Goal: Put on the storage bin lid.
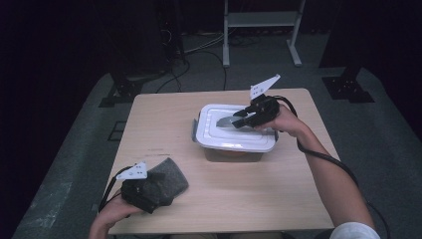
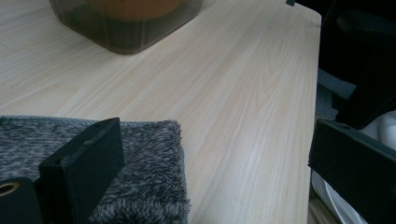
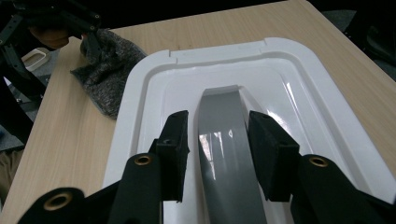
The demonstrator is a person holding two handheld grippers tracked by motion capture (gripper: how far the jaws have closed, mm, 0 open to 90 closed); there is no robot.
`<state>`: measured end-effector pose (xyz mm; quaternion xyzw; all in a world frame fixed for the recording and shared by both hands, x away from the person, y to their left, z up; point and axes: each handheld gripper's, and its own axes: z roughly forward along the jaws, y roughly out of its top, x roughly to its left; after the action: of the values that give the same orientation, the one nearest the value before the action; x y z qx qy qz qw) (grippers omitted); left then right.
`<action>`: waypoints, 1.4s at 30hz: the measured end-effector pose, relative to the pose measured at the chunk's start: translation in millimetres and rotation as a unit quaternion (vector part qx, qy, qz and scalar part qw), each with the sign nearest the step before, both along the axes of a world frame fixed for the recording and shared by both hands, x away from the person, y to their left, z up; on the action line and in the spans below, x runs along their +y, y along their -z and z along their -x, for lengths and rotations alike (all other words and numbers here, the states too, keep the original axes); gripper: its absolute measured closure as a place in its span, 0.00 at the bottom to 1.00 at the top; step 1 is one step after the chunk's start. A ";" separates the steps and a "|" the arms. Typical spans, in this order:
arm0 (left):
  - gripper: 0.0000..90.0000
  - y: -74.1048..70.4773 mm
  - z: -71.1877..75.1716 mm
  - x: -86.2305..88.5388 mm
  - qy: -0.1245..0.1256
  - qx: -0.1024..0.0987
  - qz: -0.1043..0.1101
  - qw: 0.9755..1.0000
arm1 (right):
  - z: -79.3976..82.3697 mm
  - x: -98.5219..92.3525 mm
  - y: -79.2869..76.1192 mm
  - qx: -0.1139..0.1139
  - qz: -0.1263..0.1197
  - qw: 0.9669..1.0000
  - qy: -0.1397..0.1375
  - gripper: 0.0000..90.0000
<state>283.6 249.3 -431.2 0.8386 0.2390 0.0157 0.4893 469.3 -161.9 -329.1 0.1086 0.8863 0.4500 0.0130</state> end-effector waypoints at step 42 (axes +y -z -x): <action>0.03 0.1 0.0 -0.2 0.001 0.004 0.001 1.000 | -4.9 1.5 -11.3 -0.041 0.033 0.998 -0.028 0.73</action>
<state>283.6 249.2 -431.3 0.8386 0.2402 0.0117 0.4889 474.2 -160.4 -317.8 0.0651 0.9020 0.4248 0.0403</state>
